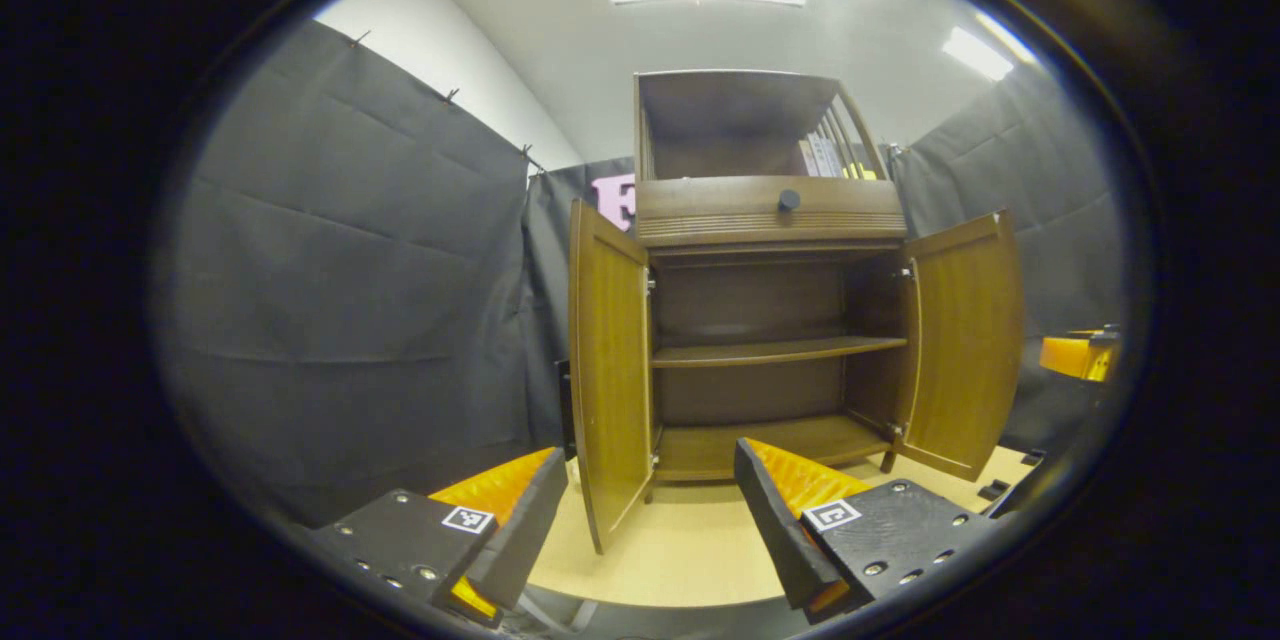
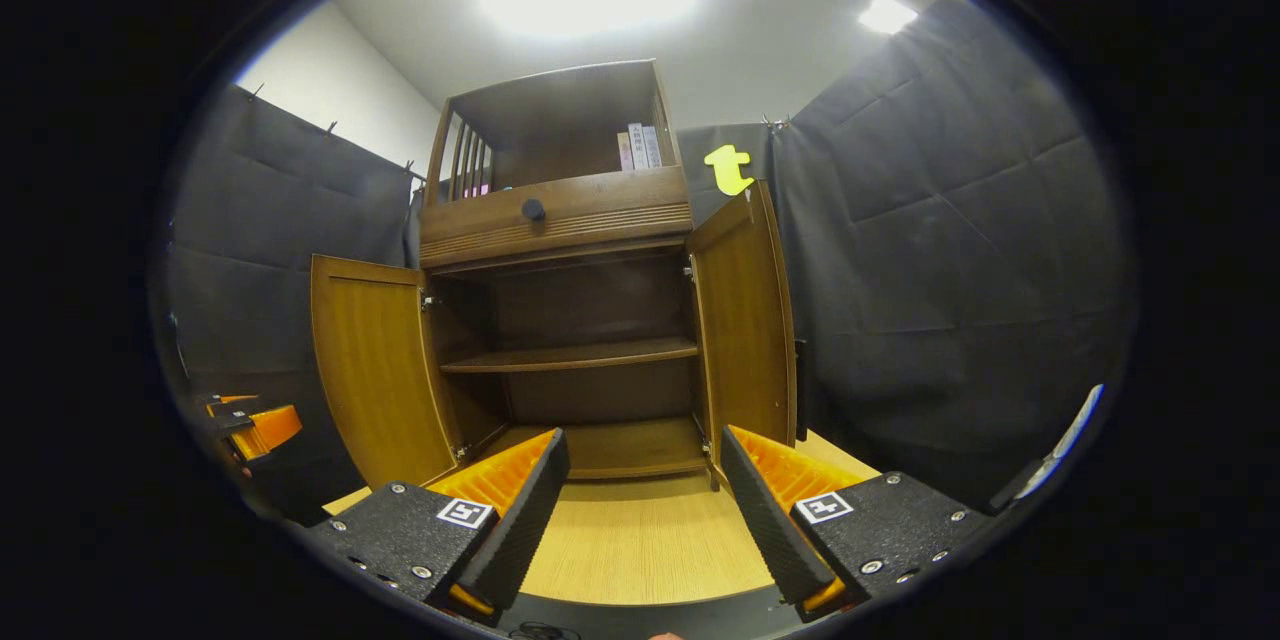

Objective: Open the right door of the double-door shoe cabinet with the right hand, and open the left door with the left hand.

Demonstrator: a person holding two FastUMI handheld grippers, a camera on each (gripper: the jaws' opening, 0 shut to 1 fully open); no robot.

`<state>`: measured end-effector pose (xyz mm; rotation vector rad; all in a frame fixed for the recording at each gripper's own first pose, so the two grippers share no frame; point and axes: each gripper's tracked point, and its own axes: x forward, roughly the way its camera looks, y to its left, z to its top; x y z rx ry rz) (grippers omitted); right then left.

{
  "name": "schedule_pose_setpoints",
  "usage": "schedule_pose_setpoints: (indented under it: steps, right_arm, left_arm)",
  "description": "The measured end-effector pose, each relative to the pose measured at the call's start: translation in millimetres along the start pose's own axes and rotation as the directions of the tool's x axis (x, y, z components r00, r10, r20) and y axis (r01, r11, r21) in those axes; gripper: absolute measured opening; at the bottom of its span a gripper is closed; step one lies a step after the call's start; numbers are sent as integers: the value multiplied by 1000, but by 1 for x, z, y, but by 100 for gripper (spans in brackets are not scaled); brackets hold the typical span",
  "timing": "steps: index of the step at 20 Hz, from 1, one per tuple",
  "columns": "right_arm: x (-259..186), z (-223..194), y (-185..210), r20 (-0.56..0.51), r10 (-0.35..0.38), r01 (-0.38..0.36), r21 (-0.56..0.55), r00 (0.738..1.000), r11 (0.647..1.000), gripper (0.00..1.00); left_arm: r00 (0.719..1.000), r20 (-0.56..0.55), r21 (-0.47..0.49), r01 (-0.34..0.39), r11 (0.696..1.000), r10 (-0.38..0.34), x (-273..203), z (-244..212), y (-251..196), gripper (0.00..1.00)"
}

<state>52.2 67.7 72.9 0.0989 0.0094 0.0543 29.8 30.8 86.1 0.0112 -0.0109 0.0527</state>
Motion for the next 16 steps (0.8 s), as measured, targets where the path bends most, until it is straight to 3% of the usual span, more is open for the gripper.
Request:
schedule_pose_setpoints:
  steps: [1,9,10,11,16]
  right_arm:
    - [-1,0,0,1,2,-2,-3,1000,1000,94]
    - [-4,7,2,31,-2,2,-21,1000,1000,94]
    - [-4,8,3,33,-2,3,-23,999,1000,94]
    - [-4,8,3,35,-4,5,-25,999,1000,91]
    - [-1,7,5,35,-9,10,-23,999,1000,94]
  left_arm:
    - [1000,4,0,0,1000,0,0,2,0,100]
    - [1000,16,0,14,1000,-14,-1,1,-1,100]
    - [1000,21,0,14,1000,-14,0,2,-1,96]
    - [1000,24,0,14,1000,-14,0,3,-1,100]
    - [999,36,5,12,1000,-12,0,5,0,100]
